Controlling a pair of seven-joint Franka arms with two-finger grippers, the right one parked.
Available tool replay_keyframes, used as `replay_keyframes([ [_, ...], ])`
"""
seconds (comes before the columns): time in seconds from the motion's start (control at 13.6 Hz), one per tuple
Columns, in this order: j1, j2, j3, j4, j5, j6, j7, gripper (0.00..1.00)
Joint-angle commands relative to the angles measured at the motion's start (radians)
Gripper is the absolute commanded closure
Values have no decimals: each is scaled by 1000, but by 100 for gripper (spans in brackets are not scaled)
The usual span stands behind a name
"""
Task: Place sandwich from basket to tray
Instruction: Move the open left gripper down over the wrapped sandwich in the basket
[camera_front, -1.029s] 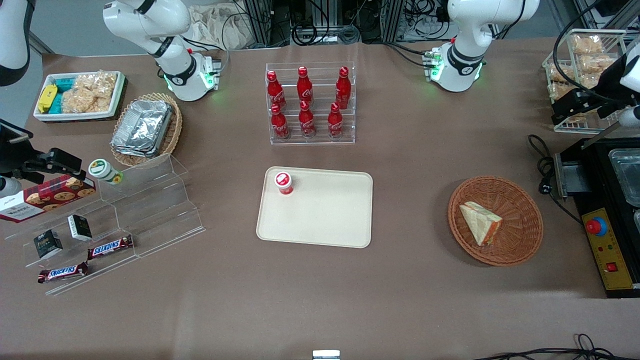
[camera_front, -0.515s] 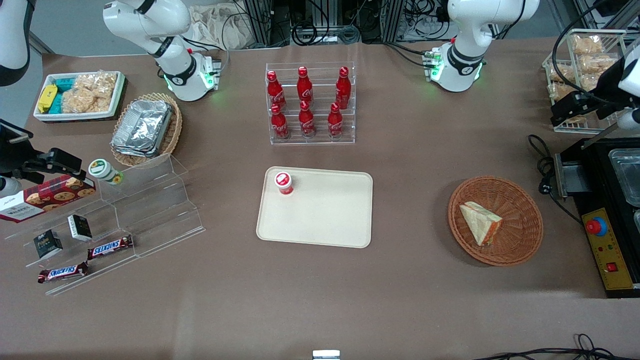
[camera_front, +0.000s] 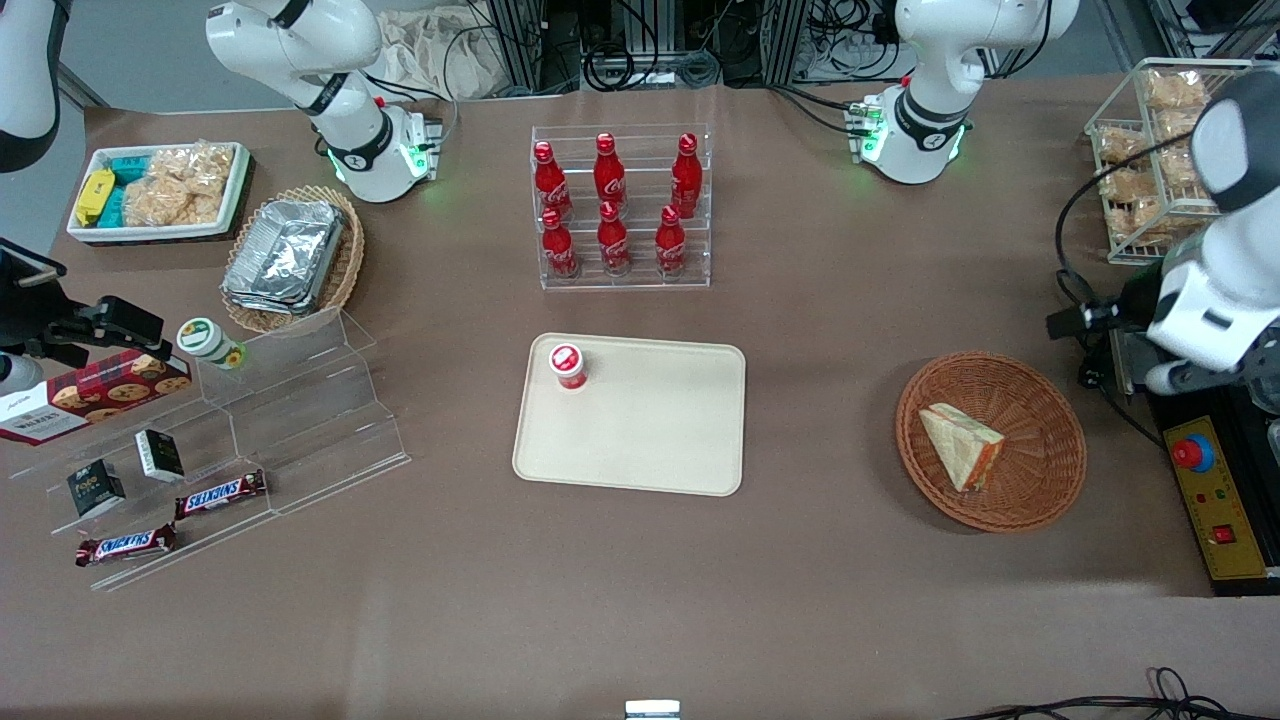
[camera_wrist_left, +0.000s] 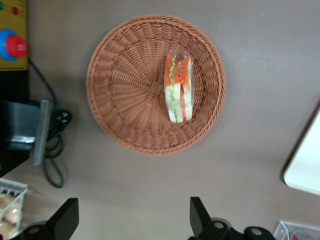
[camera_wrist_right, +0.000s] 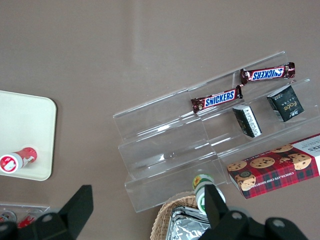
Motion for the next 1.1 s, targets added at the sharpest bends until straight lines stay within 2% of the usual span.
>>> replay_keyframes([
  [0.0, 8, 63, -3, -37, -38, 112, -16, 0],
  [0.07, 22, 94, -3, -57, -58, 168, -15, 0],
  [0.44, 22, 247, -7, -102, -67, 427, -15, 0],
  [0.59, 20, 299, -9, -99, -112, 499, -15, 0],
  [0.81, 14, 342, -12, -96, -152, 562, -15, 0],
  [1.03, 13, 349, -12, -98, -155, 572, -9, 0],
])
